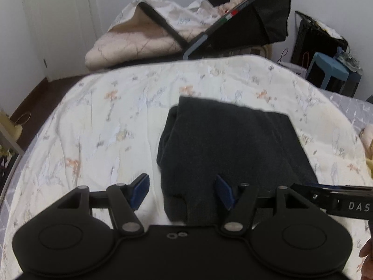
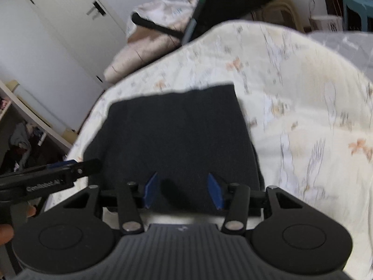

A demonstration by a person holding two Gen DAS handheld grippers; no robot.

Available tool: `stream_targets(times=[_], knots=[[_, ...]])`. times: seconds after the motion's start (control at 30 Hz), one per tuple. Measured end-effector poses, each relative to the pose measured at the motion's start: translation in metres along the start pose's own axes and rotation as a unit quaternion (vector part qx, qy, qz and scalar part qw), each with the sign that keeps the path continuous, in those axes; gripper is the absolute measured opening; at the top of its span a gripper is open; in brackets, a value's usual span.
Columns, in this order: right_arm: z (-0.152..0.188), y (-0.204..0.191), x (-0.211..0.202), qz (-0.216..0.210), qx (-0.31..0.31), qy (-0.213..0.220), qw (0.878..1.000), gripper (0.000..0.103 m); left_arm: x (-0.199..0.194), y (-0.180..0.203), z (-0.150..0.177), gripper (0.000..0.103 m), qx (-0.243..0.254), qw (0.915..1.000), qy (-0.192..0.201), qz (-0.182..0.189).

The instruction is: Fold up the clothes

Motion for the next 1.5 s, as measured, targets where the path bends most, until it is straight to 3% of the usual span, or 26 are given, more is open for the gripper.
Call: stream_targets(times=[0.2, 0.5, 0.63, 0.67, 0.73, 0.9, 1.13, 1.27, 1.5], knots=[[0.006, 0.006, 0.011, 0.003, 0.014, -0.012, 1.0, 0.053, 0.0, -0.009, 0.007, 0.063, -0.013, 0.9999, 0.001, 0.007], [0.005, 0.022, -0.043, -0.011, 0.018, 0.031, 0.999, 0.058, -0.034, -0.013, 0.008, 0.063, 0.007, 0.9994, 0.033, 0.012], [0.012, 0.034, -0.058, 0.005, 0.013, 0.038, 0.999, 0.067, -0.046, -0.036, 0.018, 0.064, -0.049, 0.9965, 0.039, 0.056], [0.014, 0.038, -0.058, 0.009, 0.014, 0.036, 0.999, 0.068, -0.044, -0.046, 0.023, 0.064, -0.082, 0.9907, 0.038, 0.102], [0.016, 0.048, -0.053, 0.016, 0.028, 0.026, 0.999, 0.068, -0.041, -0.058, 0.029, 0.064, -0.116, 0.9848, 0.039, 0.124], [0.006, 0.071, -0.027, -0.007, 0.123, 0.011, 0.992, 0.069, -0.032, -0.065, 0.033, 0.064, -0.121, 0.9854, 0.032, 0.115], [0.003, 0.064, 0.017, -0.015, 0.17, -0.043, 0.984, 0.071, -0.021, -0.059, 0.035, 0.064, -0.121, 0.9841, 0.019, 0.129], [0.001, 0.062, 0.03, -0.018, 0.211, -0.045, 0.976, 0.076, -0.001, -0.065, 0.028, 0.064, -0.181, 0.9709, 0.012, 0.156], [-0.005, 0.064, 0.037, -0.042, 0.275, -0.043, 0.959, 0.078, 0.026, -0.077, 0.024, 0.064, -0.282, 0.9383, -0.014, 0.199]])
Point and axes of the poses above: each gripper's, at about its wrist camera, not at the fingertips, and x roughly the way its jaws point, y to its right, z to its underside, the point moved 6 cm from there along x, roughly the way its jaws point, and after that the axes turned 7 degrees about z, right-handed, at the moved point
